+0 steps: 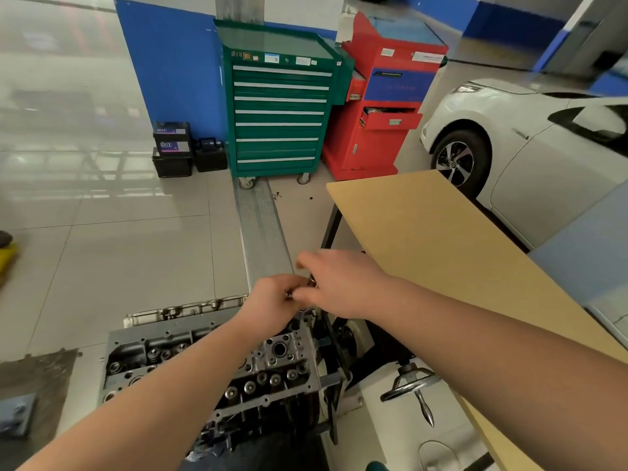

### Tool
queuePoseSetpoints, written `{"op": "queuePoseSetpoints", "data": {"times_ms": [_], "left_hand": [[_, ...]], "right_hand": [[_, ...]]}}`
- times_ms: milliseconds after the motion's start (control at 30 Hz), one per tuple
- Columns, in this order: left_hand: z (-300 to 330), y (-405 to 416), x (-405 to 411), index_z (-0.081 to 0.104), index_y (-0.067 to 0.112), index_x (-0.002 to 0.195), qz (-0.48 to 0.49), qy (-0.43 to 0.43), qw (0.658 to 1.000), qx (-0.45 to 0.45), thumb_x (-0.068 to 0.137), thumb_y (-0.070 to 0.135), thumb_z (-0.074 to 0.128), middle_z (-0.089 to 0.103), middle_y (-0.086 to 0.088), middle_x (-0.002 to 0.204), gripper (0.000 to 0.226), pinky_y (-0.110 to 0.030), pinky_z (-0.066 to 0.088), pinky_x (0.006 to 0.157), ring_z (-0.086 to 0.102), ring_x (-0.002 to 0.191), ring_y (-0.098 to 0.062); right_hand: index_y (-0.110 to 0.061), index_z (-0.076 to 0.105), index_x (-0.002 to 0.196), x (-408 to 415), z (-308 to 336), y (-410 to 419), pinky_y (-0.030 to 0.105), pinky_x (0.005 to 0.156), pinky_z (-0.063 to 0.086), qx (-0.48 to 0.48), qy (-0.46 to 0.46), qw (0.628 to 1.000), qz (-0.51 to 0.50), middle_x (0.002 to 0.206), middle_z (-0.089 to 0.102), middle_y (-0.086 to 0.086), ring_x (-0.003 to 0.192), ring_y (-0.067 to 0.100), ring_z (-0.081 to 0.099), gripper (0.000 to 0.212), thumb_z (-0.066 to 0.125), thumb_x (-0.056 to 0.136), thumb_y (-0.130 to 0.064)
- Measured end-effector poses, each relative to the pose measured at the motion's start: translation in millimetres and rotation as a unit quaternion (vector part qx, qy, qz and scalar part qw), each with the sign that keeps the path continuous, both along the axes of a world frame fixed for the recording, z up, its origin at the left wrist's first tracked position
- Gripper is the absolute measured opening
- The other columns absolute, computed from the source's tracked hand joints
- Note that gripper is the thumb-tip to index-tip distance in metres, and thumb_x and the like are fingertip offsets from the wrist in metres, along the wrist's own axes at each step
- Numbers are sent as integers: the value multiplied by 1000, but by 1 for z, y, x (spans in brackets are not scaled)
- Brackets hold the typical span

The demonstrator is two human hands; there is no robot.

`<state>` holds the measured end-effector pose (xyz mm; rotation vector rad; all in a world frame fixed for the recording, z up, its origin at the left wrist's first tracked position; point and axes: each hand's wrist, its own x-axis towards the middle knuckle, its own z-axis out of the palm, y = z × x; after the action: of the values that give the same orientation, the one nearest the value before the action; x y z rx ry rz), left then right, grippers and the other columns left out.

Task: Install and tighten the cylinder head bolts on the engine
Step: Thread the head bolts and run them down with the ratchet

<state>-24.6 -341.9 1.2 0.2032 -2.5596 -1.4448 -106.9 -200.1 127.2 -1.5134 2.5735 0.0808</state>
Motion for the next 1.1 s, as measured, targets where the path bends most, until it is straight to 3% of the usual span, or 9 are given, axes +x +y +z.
{"op": "queuePoseSetpoints", "data": {"times_ms": [133, 333, 500, 600, 700, 800, 900, 1000, 1100], "left_hand": [[1, -7, 2, 60, 40, 111, -39, -35, 998, 23, 89, 22, 83, 70, 14, 94, 37, -20, 56, 87, 67, 93, 0], [1, 2, 0, 63, 47, 83, -9, 13, 1000, 11, 84, 27, 86, 71, 25, 84, 31, -10, 49, 69, 68, 80, 1], [3, -7, -1, 60, 36, 77, -71, -9, 997, -34, 95, 12, 73, 63, 19, 69, 32, -15, 41, 58, 55, 59, -1], [5, -9, 1, 65, 34, 89, -106, -15, 994, -10, 97, 20, 74, 64, 26, 75, 19, -9, 45, 67, 60, 68, 3], [8, -2, 4, 67, 44, 94, -67, 24, 997, 21, 88, 25, 85, 70, 24, 93, 27, -11, 49, 79, 68, 91, -1], [4, -2, 4, 63, 50, 81, -33, 45, 998, -5, 85, 17, 86, 69, 19, 85, 40, -13, 46, 71, 64, 82, -3], [2, -10, 2, 62, 41, 76, -44, 28, 998, -38, 90, 13, 79, 66, 12, 76, 36, -18, 46, 69, 62, 77, -7], [5, -12, 2, 71, 28, 87, -88, -2, 996, -19, 93, 20, 79, 67, 13, 83, 13, -24, 51, 74, 64, 81, -8], [7, -2, 4, 67, 45, 84, -60, 30, 998, 2, 83, 23, 89, 70, 23, 86, 30, -15, 51, 75, 68, 83, -4]], "right_hand": [[-23, 52, 113, -4, 3, 6, 32, 56, 33, 10, -20, 1000, 18, 92, 53, -4, 82, 20, 53, 22, 66, 96, -27], [-18, 41, 92, 9, -7, -5, 32, 46, 23, 48, 69, 995, -45, 69, 39, -2, 57, 15, 37, 38, 43, 106, -53], [-22, 47, 113, -1, 0, 7, 34, 56, 34, 15, -24, 999, 31, 95, 55, -4, 80, 20, 55, 30, 56, 101, -49], [-24, 43, 102, 2, 3, 11, 33, 52, 29, 38, -14, 998, 54, 87, 47, -4, 80, 22, 55, 14, 55, 103, -32], [-20, 46, 93, 9, -4, 4, 31, 47, 23, 54, 72, 996, -14, 70, 41, -2, 63, 20, 47, 36, 38, 107, -52], [-20, 51, 95, 5, -5, 4, 32, 52, 30, 39, 65, 997, -5, 78, 51, 0, 67, 21, 49, 49, 37, 102, -66], [-22, 53, 119, -2, 3, 10, 35, 62, 38, 8, -37, 997, 66, 103, 58, -2, 88, 20, 55, 32, 56, 101, -48], [-21, 49, 103, 0, 3, 10, 33, 52, 30, 21, 5, 996, 83, 90, 54, -2, 81, 23, 57, 14, 58, 103, -32], [-21, 60, 101, 10, -7, 4, 30, 46, 23, 40, 110, 992, 50, 71, 41, 0, 67, 24, 52, 30, 46, 108, -47]]}}
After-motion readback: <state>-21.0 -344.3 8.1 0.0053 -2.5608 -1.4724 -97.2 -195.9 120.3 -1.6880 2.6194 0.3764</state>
